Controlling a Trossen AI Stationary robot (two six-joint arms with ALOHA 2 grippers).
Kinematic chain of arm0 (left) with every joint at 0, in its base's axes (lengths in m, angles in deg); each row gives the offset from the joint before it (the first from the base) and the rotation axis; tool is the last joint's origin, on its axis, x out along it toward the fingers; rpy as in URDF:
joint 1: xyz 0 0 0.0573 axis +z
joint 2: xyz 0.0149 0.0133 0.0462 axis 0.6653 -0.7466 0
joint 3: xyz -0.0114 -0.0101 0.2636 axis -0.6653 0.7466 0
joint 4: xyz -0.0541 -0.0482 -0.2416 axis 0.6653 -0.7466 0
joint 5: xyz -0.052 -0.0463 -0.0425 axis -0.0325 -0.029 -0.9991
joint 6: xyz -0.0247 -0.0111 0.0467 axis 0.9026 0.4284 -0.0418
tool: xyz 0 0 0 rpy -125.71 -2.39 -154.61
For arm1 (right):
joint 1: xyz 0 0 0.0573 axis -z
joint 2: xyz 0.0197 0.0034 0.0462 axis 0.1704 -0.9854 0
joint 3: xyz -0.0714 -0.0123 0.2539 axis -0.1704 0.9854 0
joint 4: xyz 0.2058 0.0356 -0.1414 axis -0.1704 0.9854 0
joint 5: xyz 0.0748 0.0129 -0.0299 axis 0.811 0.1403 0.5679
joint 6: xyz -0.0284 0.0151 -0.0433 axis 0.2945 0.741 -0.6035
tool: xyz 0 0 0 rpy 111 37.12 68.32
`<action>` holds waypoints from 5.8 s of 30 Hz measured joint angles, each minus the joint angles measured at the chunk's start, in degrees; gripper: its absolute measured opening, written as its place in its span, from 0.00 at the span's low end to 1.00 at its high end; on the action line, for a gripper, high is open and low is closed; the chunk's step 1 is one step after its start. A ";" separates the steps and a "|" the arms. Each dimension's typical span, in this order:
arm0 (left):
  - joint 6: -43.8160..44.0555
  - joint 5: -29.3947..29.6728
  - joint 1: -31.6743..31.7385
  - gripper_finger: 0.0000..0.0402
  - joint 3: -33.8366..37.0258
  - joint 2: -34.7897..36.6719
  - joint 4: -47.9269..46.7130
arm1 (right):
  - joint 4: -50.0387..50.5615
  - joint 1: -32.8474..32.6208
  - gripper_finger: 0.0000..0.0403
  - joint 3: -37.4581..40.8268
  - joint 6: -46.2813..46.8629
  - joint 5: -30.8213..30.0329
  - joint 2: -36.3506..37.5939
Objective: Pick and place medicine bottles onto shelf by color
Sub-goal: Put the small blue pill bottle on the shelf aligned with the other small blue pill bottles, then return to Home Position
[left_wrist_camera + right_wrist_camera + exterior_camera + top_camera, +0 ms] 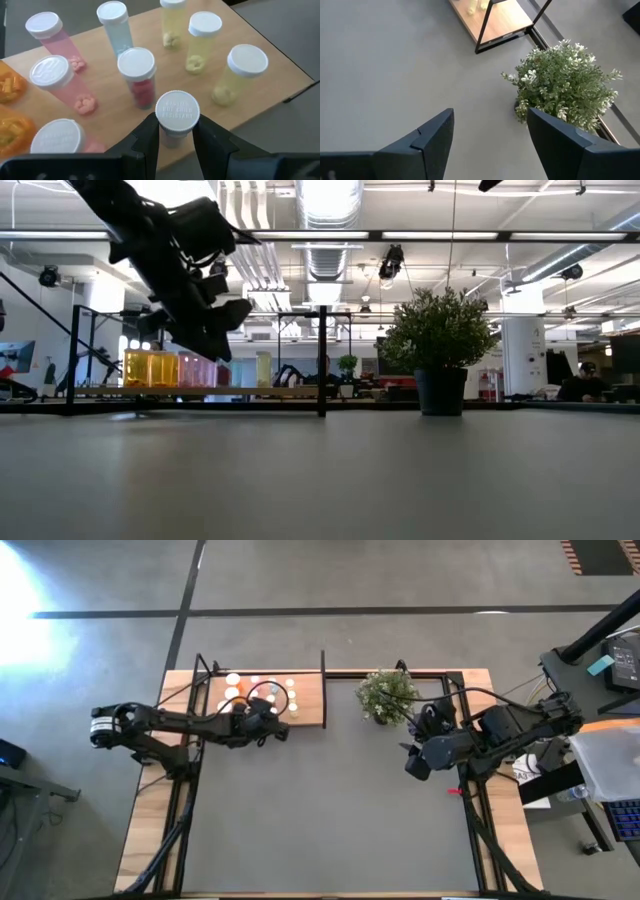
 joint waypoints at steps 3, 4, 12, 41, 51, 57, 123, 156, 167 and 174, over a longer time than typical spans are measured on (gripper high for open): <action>0.10 0.06 0.29 0.22 0.00 -0.47 0.31 | 0.00 0.00 0.60 0.00 -0.02 0.00 0.00; 0.14 0.12 0.27 0.22 0.00 -0.64 0.42 | -0.01 0.00 0.60 0.00 -0.02 0.00 0.01; 0.39 -0.01 0.27 0.22 -0.07 -1.22 0.65 | -0.02 0.00 0.60 0.00 -0.07 -0.02 -0.02; -1.34 -1.93 0.27 0.45 -3.42 -0.88 -0.31 | -0.02 0.00 0.59 0.00 1.66 0.02 -0.02; -2.65 -1.92 0.27 0.45 -5.51 -0.86 -5.85 | -0.02 0.00 0.59 0.00 1.85 0.04 0.00; -2.60 -1.91 0.27 0.45 -5.85 -0.83 -6.38 | -0.02 0.00 0.59 0.00 1.84 0.04 -0.01; -26.57 -20.42 -3.17 0.45 -10.60 35.71 -2.89 | -84.05 6.14 0.59 70.19 -15.81 1.25 48.14; -24.55 -22.86 -3.91 0.45 -5.95 30.92 0.65 | -96.96 8.76 0.59 85.64 -8.68 -2.49 53.30; -28.04 -22.30 -4.24 0.45 6.93 34.43 14.00 | -90.19 8.74 0.59 85.66 -7.19 -3.39 53.25; -27.23 -18.72 -4.24 0.45 12.77 43.19 14.14 | -89.10 8.74 0.59 85.66 -7.19 -3.39 53.21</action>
